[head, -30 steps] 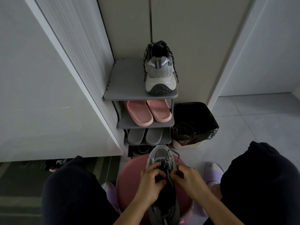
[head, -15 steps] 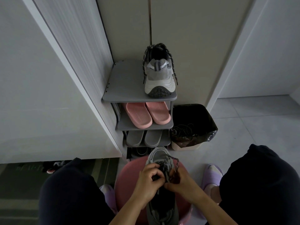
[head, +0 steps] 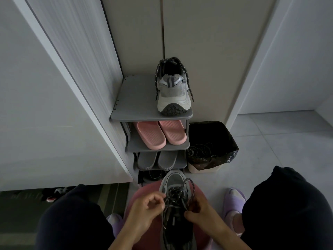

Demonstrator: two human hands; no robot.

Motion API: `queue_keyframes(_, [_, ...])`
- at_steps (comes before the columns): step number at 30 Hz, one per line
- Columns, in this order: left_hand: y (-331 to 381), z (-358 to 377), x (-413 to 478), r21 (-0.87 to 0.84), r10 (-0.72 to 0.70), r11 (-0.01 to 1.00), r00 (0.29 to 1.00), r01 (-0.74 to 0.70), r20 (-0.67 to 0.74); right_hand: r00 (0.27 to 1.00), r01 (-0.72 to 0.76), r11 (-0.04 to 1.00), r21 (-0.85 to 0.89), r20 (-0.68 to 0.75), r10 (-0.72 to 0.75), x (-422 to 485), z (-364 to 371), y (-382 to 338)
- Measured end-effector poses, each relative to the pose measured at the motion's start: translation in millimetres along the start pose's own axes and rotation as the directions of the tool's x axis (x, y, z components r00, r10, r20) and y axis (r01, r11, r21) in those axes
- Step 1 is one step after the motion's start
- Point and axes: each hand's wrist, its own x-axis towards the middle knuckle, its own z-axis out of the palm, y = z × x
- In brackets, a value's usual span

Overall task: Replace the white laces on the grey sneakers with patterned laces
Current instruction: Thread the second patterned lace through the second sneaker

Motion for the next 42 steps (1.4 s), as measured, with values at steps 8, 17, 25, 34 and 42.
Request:
queue_keyframes(8, [-7.5, -29.9, 6.5, 0.313, -0.080, 0.945, 0.995, 0.094, -0.056, 0.999, 0.020, 0.995, 0.102, 0.047, -0.024, -3.0, -0.8, -5.9])
queue_keyframes(17, [13.5, 39.5, 5.5, 0.783, 0.301, 0.536, 0.938, -0.315, 0.171, 0.994, 0.078, 0.985, 0.153, 0.063, -0.088, -0.1, 0.4, -5.9])
queue_keyframes(25, [6.7, 27.2, 9.3, 0.694, 0.417, 0.606, 0.898, -0.389, 0.139, 0.993, 0.079, 0.980, 0.180, 0.071, -0.093, -0.5, 0.6, -4.5])
queue_keyframes(34, [16.1, -21.6, 5.5, 0.581, 0.132, 0.814, 0.977, -0.010, -0.167, 0.997, 0.033, 0.996, 0.078, 0.073, -0.039, -0.8, 2.1, -8.2])
queue_keyframes(42, [-12.6, -89.4, 12.8, 0.402, 0.000, 0.888, 0.875, 0.223, -0.485, 0.999, 0.051, 0.998, 0.021, -0.012, -0.051, -6.8, 0.7, -8.5])
